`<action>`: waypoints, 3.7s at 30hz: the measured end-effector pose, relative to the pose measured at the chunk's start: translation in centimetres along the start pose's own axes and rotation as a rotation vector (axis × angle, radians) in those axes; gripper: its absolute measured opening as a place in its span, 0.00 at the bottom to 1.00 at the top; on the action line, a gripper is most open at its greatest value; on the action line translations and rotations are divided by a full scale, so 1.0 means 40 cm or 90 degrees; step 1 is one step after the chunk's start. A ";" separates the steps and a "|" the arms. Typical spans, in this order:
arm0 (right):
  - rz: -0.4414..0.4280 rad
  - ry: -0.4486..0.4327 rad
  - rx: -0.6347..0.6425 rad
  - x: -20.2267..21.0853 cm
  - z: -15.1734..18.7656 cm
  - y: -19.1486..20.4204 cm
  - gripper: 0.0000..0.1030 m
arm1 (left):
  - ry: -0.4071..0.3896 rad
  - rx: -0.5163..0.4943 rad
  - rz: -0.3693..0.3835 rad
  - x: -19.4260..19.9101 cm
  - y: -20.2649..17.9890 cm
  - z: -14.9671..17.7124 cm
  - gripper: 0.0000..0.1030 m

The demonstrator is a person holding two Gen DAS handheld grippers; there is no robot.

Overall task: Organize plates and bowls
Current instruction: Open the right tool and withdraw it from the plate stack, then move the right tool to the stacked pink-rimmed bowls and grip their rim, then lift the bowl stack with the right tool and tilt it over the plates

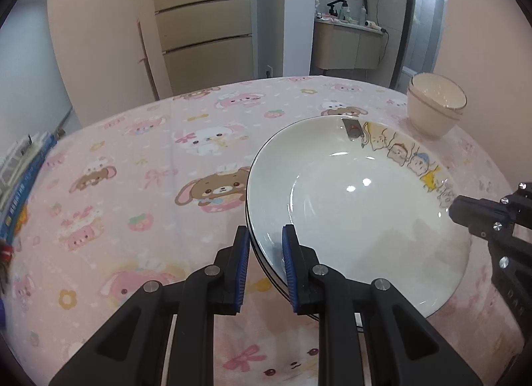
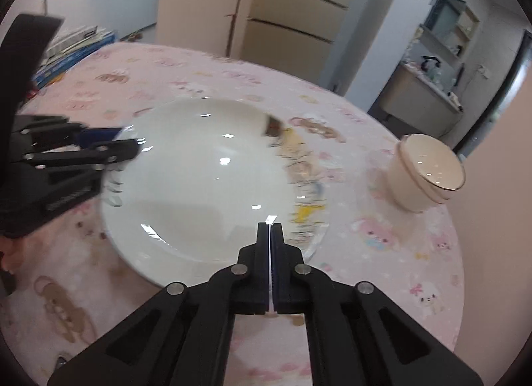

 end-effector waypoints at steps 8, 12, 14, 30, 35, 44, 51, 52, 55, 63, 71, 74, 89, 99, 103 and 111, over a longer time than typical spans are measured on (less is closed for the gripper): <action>-0.004 0.021 -0.027 -0.030 0.015 -0.029 0.00 | -0.003 0.003 0.016 0.004 0.012 0.002 0.20; -0.002 0.023 -0.053 -0.024 0.023 -0.054 0.01 | 0.001 0.015 0.023 -0.010 0.023 -0.005 0.19; -0.011 0.027 -0.076 -0.028 0.029 -0.072 0.00 | 0.004 0.022 0.028 -0.015 0.028 -0.010 0.18; -0.072 -0.012 -0.195 -0.023 0.021 -0.195 0.01 | -0.047 0.021 0.041 0.017 0.000 -0.113 0.18; -0.069 -0.074 -0.230 0.024 -0.002 -0.251 0.01 | -0.106 -0.002 0.057 0.068 -0.040 -0.166 0.18; -0.028 -0.202 -0.297 0.121 -0.026 -0.380 0.00 | -0.208 -0.013 0.075 0.156 -0.094 -0.262 0.24; 0.013 -0.279 -0.307 0.192 -0.047 -0.473 0.01 | -0.276 -0.007 0.080 0.183 -0.160 -0.334 0.83; 0.021 -0.289 -0.307 0.199 -0.048 -0.481 0.00 | -0.291 -0.008 0.088 0.187 -0.176 -0.344 0.83; 0.040 -0.320 -0.314 0.220 -0.047 -0.514 0.01 | -0.293 -0.014 0.106 0.175 -0.217 -0.370 0.83; 0.038 -0.326 -0.349 0.222 -0.044 -0.616 0.33 | -0.288 -0.080 0.100 0.130 -0.347 -0.425 0.85; -0.009 -0.191 -0.446 0.077 -0.033 -0.747 0.35 | -0.245 -0.027 0.115 0.026 -0.407 -0.489 1.00; -0.041 -0.148 -0.493 0.003 -0.016 -0.795 0.35 | -0.168 -0.007 0.153 -0.062 -0.420 -0.513 1.00; -0.107 -0.061 -0.609 -0.212 0.074 -0.876 0.13 | 0.032 0.033 0.172 -0.336 -0.464 -0.504 0.94; -0.104 -0.028 -0.612 -0.261 0.066 -0.892 0.10 | 0.036 0.009 0.188 -0.376 -0.512 -0.528 0.42; -0.137 0.005 -0.624 -0.303 0.077 -0.911 0.11 | 0.041 0.008 0.192 -0.393 -0.521 -0.536 0.44; -0.148 0.018 -0.599 -0.306 0.083 -0.900 0.40 | 0.068 -0.003 0.202 -0.441 -0.538 -0.538 0.82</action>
Point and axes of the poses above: each gripper's, at about its wrist camera, not at the fingertips, and x roughly against the way its jaws point, y to its left, z to its underside, the point moved 2 cm from there along -x, roughly the way its jaws point, and after that the axes turned 9 degrees about -y, right-handed, at the moved point
